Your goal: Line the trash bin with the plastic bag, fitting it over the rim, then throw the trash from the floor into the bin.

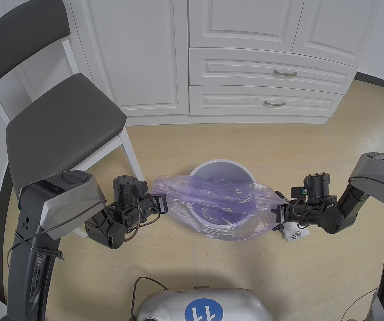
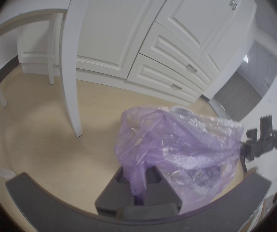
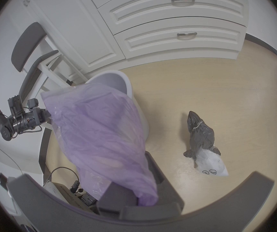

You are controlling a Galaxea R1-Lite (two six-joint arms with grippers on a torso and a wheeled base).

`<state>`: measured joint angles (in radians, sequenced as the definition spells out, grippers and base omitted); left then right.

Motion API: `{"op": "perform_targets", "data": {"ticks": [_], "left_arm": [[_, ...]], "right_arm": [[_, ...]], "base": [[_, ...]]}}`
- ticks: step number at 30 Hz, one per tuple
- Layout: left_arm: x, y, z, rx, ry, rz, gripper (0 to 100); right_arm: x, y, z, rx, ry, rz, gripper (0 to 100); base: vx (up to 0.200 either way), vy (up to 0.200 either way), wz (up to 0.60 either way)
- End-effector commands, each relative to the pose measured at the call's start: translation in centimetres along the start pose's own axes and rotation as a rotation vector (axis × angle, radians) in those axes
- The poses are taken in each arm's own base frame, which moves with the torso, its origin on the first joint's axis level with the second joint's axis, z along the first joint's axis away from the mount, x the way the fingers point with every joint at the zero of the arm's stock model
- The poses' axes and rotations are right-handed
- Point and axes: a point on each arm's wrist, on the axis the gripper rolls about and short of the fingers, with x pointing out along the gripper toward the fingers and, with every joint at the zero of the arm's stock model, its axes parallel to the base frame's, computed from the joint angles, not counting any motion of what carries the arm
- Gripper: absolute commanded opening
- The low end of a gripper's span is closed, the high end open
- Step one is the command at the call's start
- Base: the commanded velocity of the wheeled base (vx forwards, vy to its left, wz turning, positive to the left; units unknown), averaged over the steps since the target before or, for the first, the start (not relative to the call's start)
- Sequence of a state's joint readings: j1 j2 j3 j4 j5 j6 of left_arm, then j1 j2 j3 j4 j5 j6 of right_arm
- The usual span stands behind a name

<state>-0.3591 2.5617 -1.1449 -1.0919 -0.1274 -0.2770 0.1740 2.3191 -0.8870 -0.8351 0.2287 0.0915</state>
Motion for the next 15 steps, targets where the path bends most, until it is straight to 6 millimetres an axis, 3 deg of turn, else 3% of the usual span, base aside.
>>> {"op": "perform_targets", "data": {"ticks": [1, 9, 15], "left_arm": [[1.3, -1.4, 0.4, -0.048, -0.066, -0.013, 0], [1.1, -2.3, 0.6, -0.063, -0.099, -0.027, 0], [2.6, -1.7, -0.5, -0.067, -0.075, -0.015, 0]], "right_arm": [[0.2, -0.5, -0.1, 0.019, -0.007, -0.011, 0], [0.2, -0.7, -0.2, 0.023, -0.002, -0.018, 0], [0.9, -1.5, -0.7, 0.036, 0.015, -0.034, 0]], "base": [[0.0, 0.0, 0.0], [0.0, 0.0, 0.0], [0.0, 0.0, 0.0]]}}
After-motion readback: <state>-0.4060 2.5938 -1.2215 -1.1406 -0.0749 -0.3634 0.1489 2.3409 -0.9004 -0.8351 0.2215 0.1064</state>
